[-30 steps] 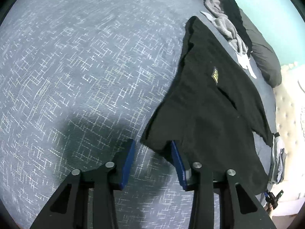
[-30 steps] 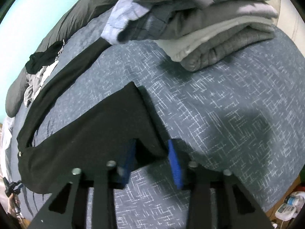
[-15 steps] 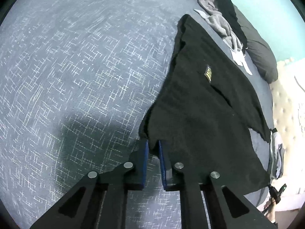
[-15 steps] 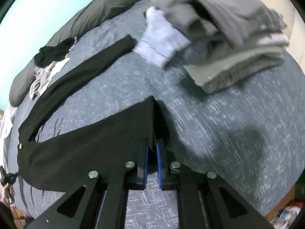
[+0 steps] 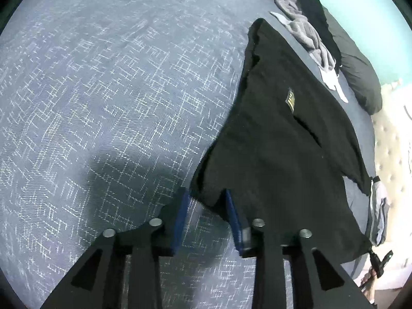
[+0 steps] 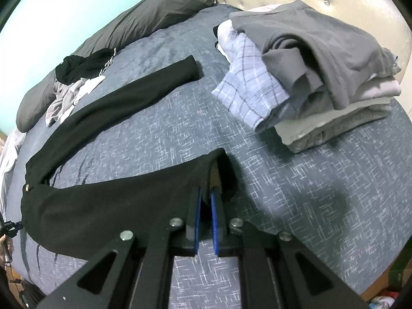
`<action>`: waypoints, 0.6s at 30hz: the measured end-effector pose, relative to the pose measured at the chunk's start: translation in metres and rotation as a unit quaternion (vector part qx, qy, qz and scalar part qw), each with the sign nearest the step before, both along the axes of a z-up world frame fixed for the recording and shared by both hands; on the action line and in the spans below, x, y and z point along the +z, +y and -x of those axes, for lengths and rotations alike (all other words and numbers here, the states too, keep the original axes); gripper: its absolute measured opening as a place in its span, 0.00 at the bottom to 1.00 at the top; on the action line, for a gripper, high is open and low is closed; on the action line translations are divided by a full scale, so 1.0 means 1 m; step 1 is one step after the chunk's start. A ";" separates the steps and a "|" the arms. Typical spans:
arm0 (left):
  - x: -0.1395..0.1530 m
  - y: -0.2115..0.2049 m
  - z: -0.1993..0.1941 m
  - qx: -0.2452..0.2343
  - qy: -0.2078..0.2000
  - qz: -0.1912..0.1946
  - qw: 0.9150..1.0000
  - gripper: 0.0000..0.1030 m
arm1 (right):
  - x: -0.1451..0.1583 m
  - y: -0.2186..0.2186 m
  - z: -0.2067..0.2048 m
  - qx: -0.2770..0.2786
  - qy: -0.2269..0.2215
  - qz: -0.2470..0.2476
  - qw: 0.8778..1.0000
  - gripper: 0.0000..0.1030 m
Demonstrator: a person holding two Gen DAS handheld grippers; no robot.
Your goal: Fold clothes
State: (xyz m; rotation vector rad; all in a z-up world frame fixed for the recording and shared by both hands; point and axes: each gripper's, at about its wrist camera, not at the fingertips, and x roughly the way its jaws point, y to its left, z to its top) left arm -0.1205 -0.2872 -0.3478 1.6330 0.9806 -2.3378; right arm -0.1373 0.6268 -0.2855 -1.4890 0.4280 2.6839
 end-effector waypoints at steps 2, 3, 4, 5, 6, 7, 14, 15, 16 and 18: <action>-0.002 0.001 0.003 0.001 0.001 -0.004 1.000 0.36 | -0.001 -0.001 0.000 0.000 -0.001 0.000 1.000 0.06; -0.004 0.003 0.005 0.000 0.001 -0.004 1.000 0.36 | -0.001 -0.001 0.000 -0.001 -0.001 0.000 1.000 0.06; -0.005 0.005 0.007 -0.001 0.000 -0.005 1.000 0.36 | -0.001 -0.001 0.001 -0.001 -0.001 0.000 1.000 0.06; -0.006 0.008 0.010 -0.005 -0.001 -0.001 1.000 0.35 | -0.001 -0.002 0.001 0.000 -0.001 0.000 1.000 0.06; -0.007 0.010 0.012 -0.008 -0.002 0.003 1.000 0.35 | -0.001 -0.002 0.001 0.001 -0.001 -0.001 1.000 0.06; -0.007 0.011 0.013 -0.007 -0.002 0.005 1.000 0.35 | 0.000 -0.001 0.002 0.002 -0.001 0.000 1.000 0.06; 0.000 0.009 0.018 -0.015 0.003 0.005 1.000 0.15 | 0.002 -0.003 0.005 0.003 0.000 -0.003 1.000 0.06; 0.003 0.009 0.018 -0.018 0.006 0.006 1.000 0.14 | 0.003 -0.003 0.005 0.003 0.001 -0.003 1.000 0.06; 0.007 0.009 0.019 -0.021 0.009 0.007 1.000 0.13 | 0.004 -0.003 0.005 0.003 0.003 -0.003 1.000 0.06; 0.014 0.010 0.020 -0.025 0.013 0.009 1.000 0.10 | 0.008 -0.004 0.006 0.004 0.006 -0.003 1.000 0.06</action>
